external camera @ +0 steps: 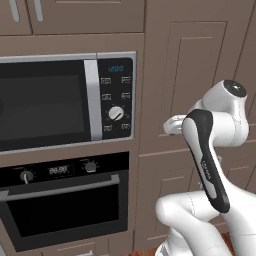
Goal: Take the baked cake out of the oven and place it on the plate for cooling. Then close the oven door.
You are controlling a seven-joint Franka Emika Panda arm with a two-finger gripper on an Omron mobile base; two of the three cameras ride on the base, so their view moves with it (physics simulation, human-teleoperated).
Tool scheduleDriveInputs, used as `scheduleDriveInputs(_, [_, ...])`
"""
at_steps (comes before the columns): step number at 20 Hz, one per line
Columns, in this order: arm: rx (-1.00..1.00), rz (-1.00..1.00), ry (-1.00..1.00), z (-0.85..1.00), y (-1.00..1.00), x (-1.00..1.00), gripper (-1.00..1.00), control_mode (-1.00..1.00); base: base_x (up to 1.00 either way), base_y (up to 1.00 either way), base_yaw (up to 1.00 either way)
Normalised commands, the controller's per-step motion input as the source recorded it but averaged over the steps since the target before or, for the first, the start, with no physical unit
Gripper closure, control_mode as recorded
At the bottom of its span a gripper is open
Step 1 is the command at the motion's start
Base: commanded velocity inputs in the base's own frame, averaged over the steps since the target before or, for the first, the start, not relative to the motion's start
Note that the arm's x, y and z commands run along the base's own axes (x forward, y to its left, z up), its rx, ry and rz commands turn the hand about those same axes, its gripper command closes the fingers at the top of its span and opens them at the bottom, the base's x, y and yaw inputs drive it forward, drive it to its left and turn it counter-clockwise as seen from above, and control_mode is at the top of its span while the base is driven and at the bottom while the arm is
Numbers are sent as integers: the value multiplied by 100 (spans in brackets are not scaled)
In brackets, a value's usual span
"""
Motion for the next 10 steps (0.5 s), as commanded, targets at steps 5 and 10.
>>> scheduleDriveInputs(5, [-2,4,-1,-1,0,-18,-100,-100,0,0,0])
scheduleDriveInputs(10, [-31,23,-20,-15,50,-55,-100,-100,0,0,0])
